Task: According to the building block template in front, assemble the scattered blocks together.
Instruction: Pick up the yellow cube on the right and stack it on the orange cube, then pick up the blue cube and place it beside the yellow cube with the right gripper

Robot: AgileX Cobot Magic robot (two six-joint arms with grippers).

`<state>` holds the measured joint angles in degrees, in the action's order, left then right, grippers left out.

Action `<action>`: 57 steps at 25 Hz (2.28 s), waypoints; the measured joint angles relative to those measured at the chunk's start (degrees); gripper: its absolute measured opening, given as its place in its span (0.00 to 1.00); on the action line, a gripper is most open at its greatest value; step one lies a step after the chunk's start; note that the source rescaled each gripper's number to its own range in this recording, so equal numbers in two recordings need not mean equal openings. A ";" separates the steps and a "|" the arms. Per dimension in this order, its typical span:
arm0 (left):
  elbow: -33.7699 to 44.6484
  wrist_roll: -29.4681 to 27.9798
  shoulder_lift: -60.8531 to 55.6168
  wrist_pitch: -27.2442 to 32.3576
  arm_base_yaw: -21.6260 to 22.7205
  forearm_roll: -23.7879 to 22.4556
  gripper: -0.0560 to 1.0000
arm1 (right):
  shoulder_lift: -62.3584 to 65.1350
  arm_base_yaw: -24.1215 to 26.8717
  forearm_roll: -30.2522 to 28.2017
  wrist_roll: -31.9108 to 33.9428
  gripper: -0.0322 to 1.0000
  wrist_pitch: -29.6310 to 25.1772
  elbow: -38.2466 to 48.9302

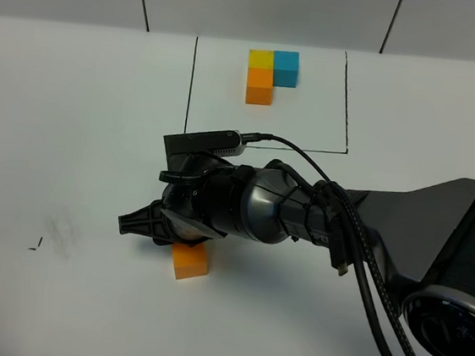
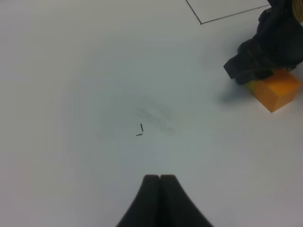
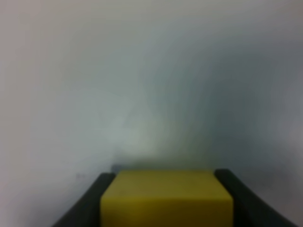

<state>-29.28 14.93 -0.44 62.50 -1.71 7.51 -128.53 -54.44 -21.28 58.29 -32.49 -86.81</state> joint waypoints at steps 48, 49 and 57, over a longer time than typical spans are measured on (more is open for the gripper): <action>0.00 -0.11 0.00 0.00 0.00 0.00 0.05 | 9.23 7.30 -7.77 -9.18 0.95 -11.22 0.70; 0.00 -0.11 0.00 0.00 0.00 0.00 0.05 | 9.67 8.15 -7.77 -9.18 0.95 -11.22 1.70; 0.00 -0.06 0.00 -0.05 0.00 0.00 0.05 | 16.81 15.66 -9.01 -8.12 0.95 -8.63 12.80</action>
<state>-29.28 14.87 -0.44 62.45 -1.71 7.51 -111.72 -38.78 -30.30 50.17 -41.12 -74.01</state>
